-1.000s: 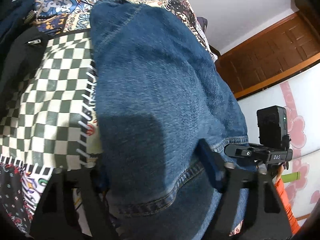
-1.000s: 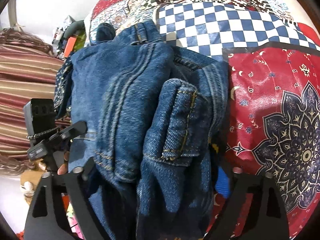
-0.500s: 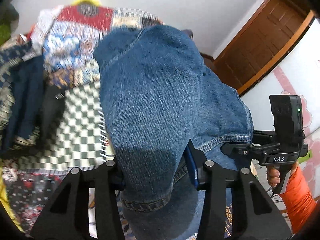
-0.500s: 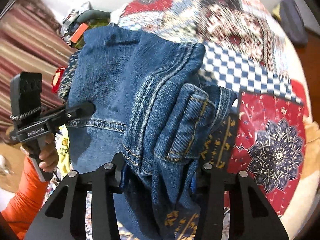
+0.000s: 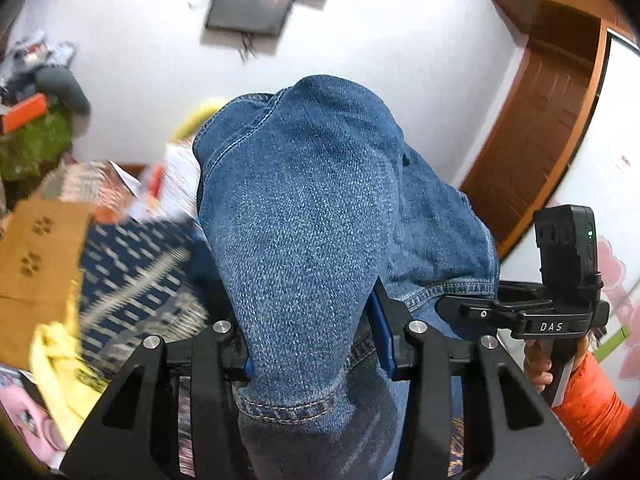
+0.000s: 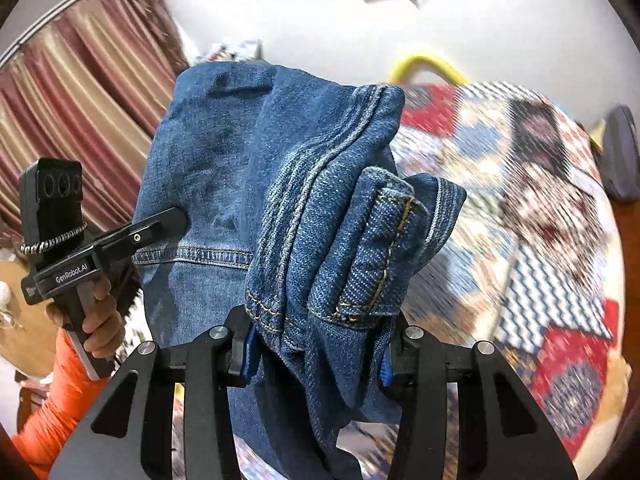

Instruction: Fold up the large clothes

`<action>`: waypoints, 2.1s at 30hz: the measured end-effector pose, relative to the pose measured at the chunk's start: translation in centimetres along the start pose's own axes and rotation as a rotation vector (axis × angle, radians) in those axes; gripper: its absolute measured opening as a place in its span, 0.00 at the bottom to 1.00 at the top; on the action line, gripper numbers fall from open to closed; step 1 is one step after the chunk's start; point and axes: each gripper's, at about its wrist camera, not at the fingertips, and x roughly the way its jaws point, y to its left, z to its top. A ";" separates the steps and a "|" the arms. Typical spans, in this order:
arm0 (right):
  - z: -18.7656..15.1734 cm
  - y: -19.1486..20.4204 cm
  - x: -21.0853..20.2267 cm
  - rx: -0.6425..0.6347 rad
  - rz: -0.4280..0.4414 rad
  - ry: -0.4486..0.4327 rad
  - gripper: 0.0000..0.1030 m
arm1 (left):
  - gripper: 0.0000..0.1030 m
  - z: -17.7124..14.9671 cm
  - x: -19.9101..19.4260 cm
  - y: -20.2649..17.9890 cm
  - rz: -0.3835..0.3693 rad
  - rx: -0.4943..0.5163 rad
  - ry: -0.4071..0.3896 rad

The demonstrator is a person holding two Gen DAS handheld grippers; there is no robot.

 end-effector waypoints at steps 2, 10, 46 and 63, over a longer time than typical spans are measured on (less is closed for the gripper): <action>1.4 1.7 1.6 -0.019 0.024 -0.022 0.40 | 0.43 1.0 -1.3 1.8 0.030 0.005 -0.021; 4.5 3.5 10.0 0.003 0.099 -0.019 0.40 | 0.43 3.2 -0.5 9.4 0.180 -0.013 0.032; 5.6 4.7 22.2 -0.065 -0.098 0.097 0.56 | 0.65 -2.9 6.0 16.9 0.580 0.090 0.178; 2.8 5.5 25.8 -0.045 -0.079 0.171 0.64 | 0.84 -5.0 5.6 22.2 0.755 0.018 0.157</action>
